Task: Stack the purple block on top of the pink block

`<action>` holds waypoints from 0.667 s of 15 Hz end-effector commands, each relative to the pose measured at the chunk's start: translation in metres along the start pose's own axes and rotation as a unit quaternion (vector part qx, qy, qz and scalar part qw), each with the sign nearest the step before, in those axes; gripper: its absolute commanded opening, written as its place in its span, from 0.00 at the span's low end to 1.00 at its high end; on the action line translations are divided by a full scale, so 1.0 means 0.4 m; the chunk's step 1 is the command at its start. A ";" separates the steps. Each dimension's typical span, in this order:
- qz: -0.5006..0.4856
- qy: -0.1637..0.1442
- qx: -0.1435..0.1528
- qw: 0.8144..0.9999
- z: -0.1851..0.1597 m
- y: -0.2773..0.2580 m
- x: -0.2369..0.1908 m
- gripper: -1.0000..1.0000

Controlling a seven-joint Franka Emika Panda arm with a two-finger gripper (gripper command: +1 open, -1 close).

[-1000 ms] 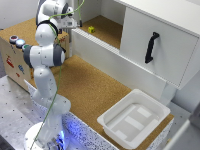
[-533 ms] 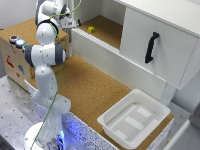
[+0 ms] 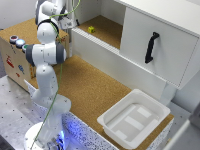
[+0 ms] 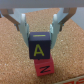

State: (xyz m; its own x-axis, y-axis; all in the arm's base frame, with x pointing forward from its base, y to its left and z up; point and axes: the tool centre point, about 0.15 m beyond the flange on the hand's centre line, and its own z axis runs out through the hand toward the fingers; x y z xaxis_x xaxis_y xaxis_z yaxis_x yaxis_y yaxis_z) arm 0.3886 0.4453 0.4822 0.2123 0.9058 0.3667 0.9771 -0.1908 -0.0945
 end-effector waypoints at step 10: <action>-0.043 0.026 0.050 0.998 0.030 0.006 -0.003 1.00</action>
State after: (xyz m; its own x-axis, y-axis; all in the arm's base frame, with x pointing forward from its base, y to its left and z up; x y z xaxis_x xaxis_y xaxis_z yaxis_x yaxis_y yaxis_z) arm 0.3903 0.4492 0.4640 0.1612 0.9171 0.3645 0.9850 -0.1268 -0.1167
